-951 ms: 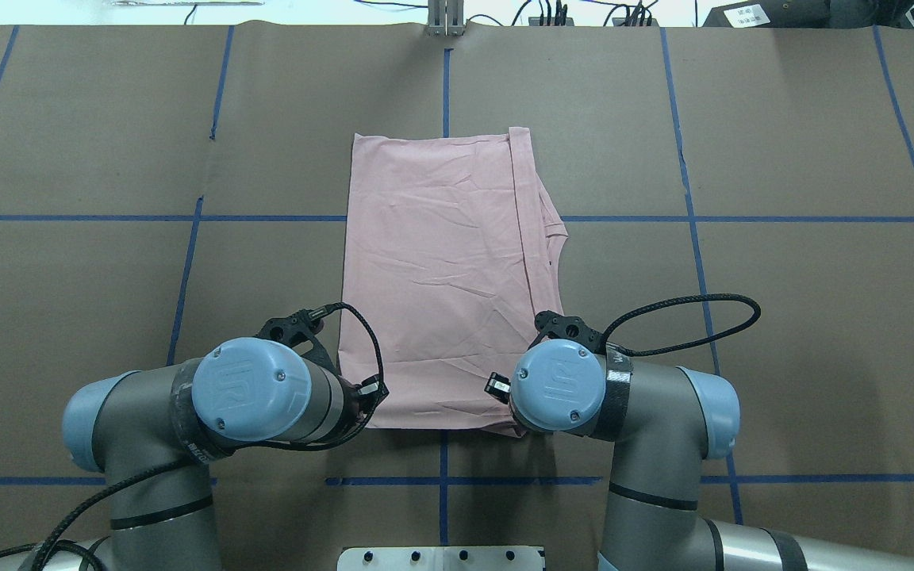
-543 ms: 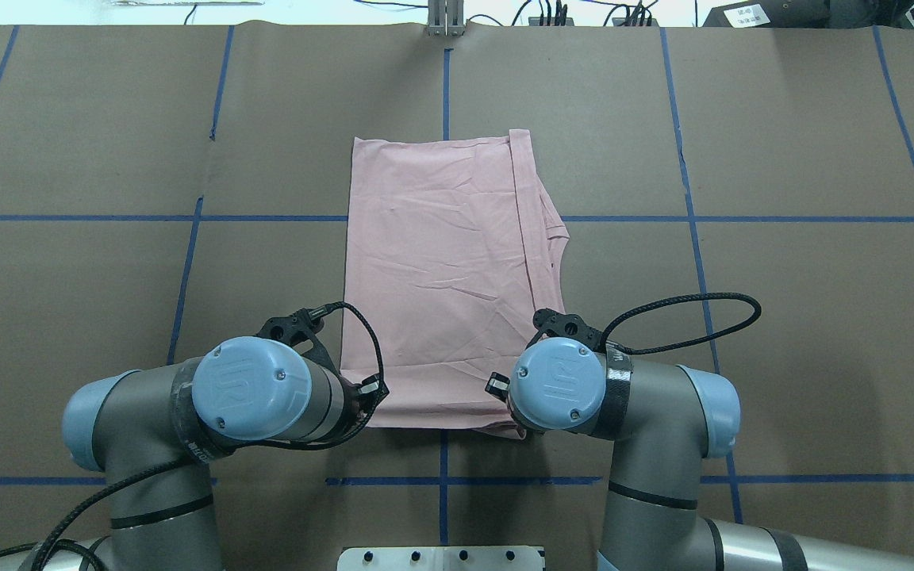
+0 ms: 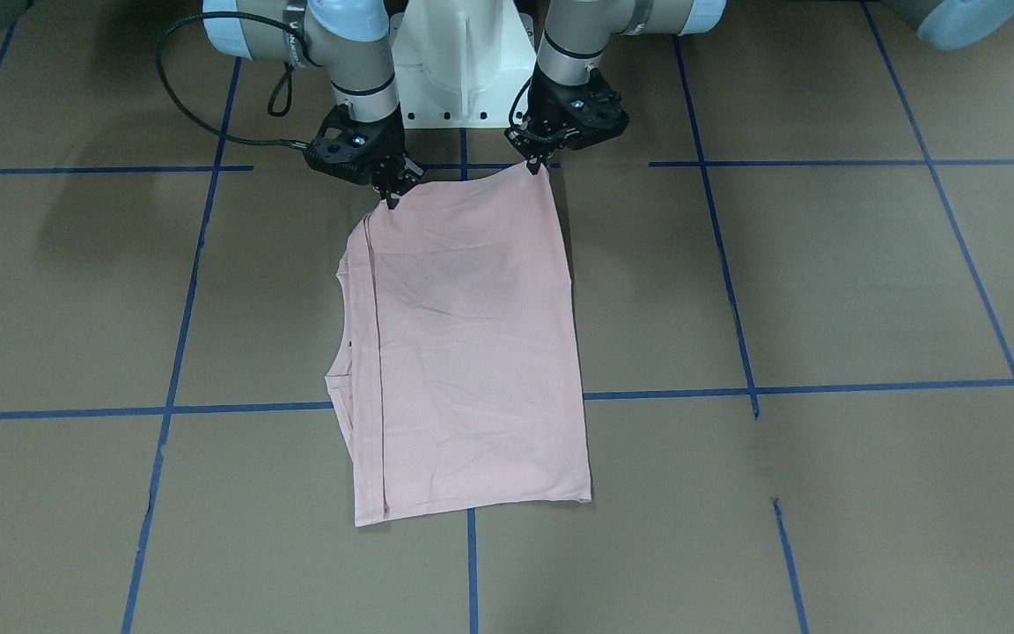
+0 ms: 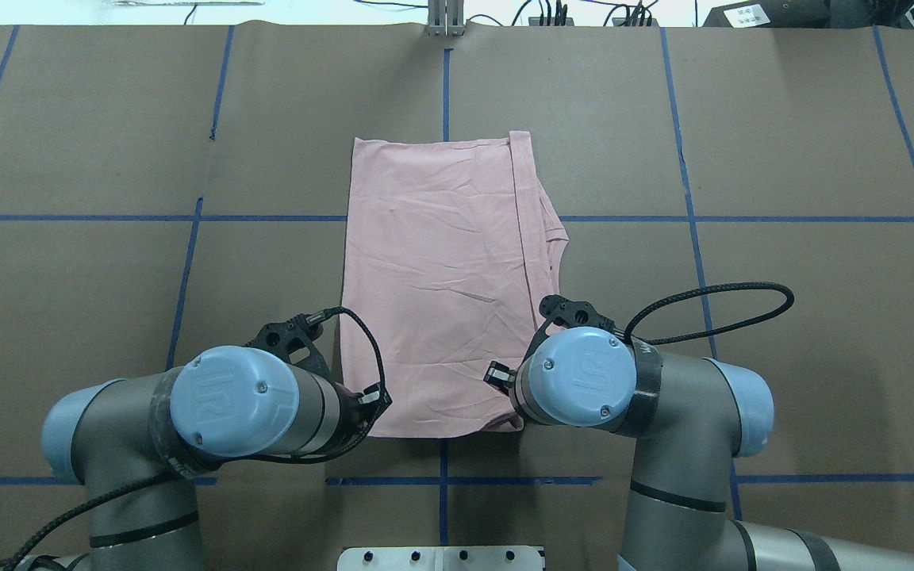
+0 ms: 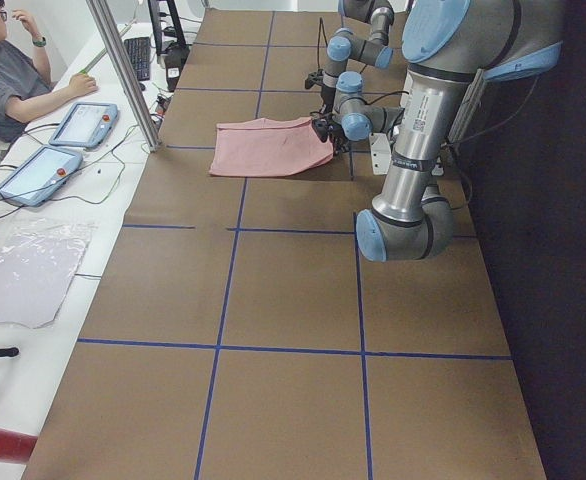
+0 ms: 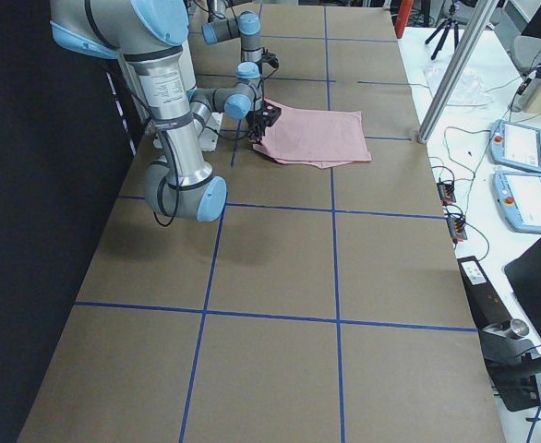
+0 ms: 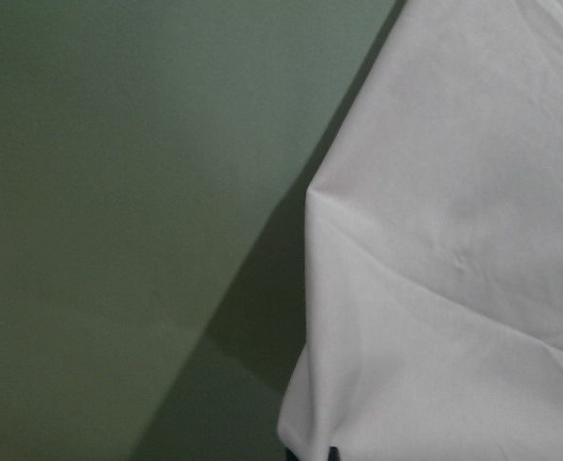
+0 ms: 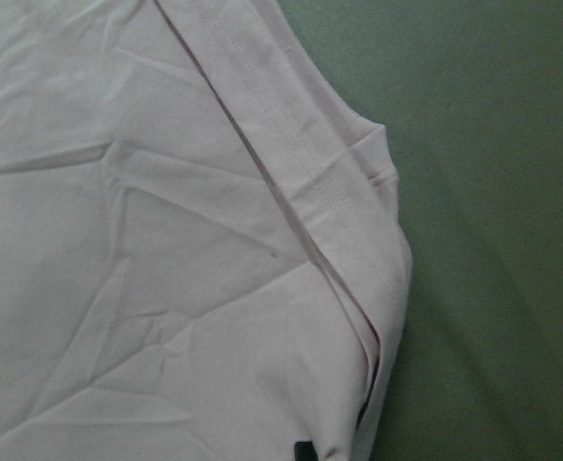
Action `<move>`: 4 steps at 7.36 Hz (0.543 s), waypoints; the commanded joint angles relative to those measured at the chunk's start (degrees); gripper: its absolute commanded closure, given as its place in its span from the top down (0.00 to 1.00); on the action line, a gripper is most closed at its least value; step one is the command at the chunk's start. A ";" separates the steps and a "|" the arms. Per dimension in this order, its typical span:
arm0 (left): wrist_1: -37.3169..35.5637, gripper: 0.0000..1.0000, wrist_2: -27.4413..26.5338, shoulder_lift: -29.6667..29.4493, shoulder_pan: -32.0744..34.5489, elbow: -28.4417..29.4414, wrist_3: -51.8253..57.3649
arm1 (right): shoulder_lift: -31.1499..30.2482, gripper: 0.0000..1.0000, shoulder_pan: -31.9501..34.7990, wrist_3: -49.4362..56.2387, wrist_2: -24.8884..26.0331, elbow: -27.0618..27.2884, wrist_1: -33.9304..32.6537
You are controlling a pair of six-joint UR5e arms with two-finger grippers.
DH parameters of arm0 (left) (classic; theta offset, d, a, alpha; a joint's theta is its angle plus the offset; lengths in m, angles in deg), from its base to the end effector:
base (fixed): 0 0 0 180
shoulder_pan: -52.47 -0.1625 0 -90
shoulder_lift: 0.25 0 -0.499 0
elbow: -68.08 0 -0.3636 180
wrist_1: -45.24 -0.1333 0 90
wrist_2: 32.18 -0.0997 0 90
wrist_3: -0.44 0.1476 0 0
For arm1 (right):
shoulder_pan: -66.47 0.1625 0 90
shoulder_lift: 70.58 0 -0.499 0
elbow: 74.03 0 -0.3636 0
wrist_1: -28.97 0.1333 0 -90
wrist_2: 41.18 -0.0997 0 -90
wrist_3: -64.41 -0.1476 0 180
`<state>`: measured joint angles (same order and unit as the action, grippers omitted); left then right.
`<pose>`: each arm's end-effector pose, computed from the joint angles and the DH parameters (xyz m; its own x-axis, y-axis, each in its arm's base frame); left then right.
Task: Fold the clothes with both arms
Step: 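Lift the near edge with both grippers and fold it away from the robot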
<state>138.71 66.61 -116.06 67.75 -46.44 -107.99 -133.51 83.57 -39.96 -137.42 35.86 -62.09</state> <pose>0.5746 -0.2718 0.3375 0.4958 -0.4593 -0.7370 0.3143 0.8860 -0.3407 -0.5868 -0.3032 0.3716 0.5903 0.4397 0.6769 -0.3760 0.8919 -0.2515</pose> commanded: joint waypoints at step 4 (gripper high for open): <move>-9.00 0.00 -0.18 0.06 -7.99 -10.01 -0.72 | -3.69 0.00 -4.89 -0.05 -0.44 7.62 -0.26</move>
<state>131.69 66.35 -115.96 60.52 -53.57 -108.66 -137.10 79.80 -40.00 -137.85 42.61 -62.30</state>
